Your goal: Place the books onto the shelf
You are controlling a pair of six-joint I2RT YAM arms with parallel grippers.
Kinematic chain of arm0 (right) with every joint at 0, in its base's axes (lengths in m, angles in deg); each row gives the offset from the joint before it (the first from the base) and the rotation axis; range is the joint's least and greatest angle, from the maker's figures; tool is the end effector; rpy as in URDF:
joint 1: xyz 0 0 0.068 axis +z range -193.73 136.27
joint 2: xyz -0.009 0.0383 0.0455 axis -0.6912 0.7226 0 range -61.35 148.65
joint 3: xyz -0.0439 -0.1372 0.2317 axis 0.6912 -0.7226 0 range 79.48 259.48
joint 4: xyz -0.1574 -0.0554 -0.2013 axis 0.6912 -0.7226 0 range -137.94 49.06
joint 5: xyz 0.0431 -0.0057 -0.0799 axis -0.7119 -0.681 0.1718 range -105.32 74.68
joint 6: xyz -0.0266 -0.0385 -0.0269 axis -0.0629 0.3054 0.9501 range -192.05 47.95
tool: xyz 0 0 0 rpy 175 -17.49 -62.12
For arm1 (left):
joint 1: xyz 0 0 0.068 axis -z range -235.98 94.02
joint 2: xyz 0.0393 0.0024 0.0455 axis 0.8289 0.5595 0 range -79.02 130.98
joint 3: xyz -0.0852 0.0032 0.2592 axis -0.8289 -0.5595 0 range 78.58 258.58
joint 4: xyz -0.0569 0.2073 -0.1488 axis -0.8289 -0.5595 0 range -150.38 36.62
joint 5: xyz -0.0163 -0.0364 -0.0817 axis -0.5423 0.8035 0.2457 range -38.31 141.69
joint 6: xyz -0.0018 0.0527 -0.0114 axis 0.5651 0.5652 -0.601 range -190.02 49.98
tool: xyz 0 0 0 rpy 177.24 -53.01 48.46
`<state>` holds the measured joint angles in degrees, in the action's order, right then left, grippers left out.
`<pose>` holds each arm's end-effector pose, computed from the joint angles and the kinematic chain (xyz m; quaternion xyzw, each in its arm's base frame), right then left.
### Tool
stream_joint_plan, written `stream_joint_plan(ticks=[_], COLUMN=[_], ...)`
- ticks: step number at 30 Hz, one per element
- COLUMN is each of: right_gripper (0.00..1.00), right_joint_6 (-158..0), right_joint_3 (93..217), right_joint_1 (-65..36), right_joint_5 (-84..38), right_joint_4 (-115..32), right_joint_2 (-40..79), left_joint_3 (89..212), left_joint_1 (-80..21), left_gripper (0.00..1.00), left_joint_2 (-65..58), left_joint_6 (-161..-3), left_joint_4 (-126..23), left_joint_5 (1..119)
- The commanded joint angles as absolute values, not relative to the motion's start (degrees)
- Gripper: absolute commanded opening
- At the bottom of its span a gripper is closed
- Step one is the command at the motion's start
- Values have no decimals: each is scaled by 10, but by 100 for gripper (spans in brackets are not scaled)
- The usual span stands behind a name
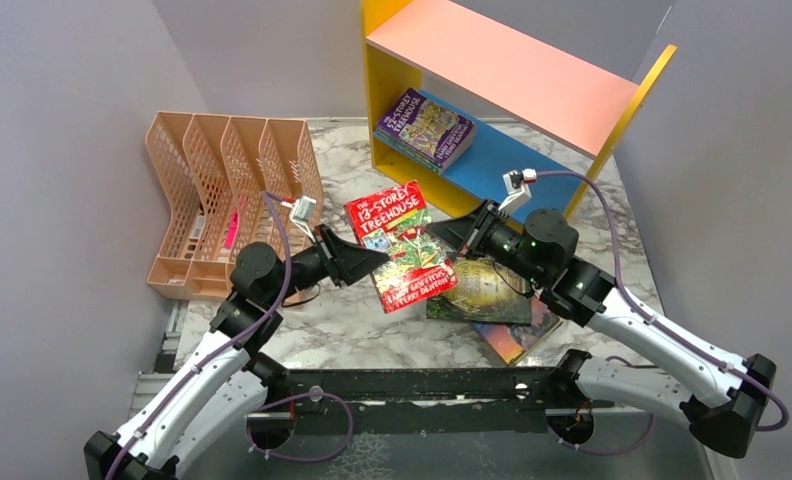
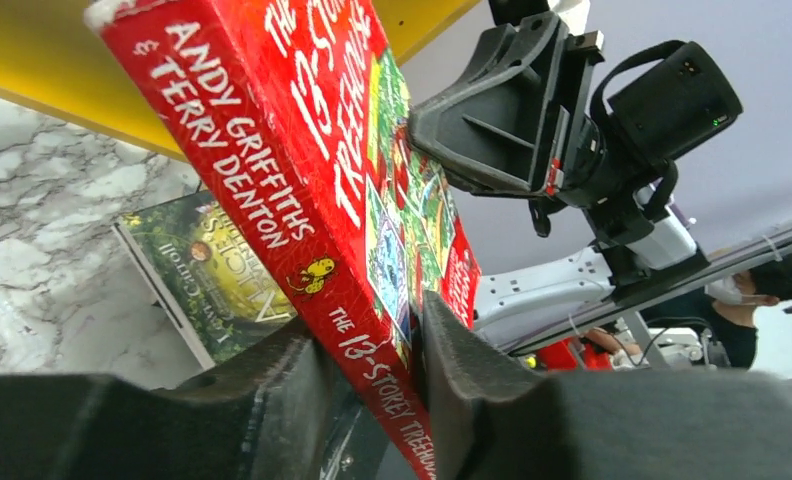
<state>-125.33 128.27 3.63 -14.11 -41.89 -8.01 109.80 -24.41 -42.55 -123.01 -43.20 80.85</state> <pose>0.1500 0.1617 0.3552 0.0453 0.7388 0.5124 0.4353 0.1289 -0.0995 0.3167 0.0607 0.6774 -0.6057 0.4131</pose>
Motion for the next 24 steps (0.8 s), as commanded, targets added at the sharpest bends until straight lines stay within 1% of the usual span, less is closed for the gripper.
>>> stream_joint_plan(ticks=[1,2,3,6,7,8,11,12,13,15,18,24], right_gripper=[1,1,1,1,6,17,58,66,69,73,74,73], right_joint_6=[-1252,-1247,-1242,-1221,-1208,-1194,-1143,-1122,-1115,-1077,-1043,-1023], right_joint_3=[1327,1331,1334,1343,1350,1360,1397,1408,1419,1431,1451,1468], right_joint_1=[36,36,35,36,35,36,36,36,36,35,36,36], right_joint_5=[-100,-103,-106,-115,-113,-110,-88,-78,-71,-75,-109,-194], right_joint_4=[-406,-408,-408,-425,-438,-453,-517,-536,-555,-566,-572,-569], right_joint_2=[-78,-76,-75,-70,-69,-67,-65,-67,-70,-84,-105,-143], left_joint_3=[1134,1137,1141,1150,1153,1156,1179,1192,1206,1240,1276,1307], left_joint_1=[-243,-243,-243,-243,-243,-243,-243,-243,-243,-243,-243,-243], left_gripper=[21,7,0,0,0,0,0,0,0,0,0,0], left_joint_2=[-442,-440,-438,-427,-424,-422,-409,-403,-394,-377,-346,-246], left_joint_6=[-1195,-1194,-1195,-1207,-1213,-1219,-1226,-1227,-1226,-1223,-1241,-1315], left_joint_4=[-410,-410,-414,-418,-421,-423,-452,-472,-492,-525,-550,-454], left_joint_5=[865,865,859,832,819,806,751,726,702,658,593,552])
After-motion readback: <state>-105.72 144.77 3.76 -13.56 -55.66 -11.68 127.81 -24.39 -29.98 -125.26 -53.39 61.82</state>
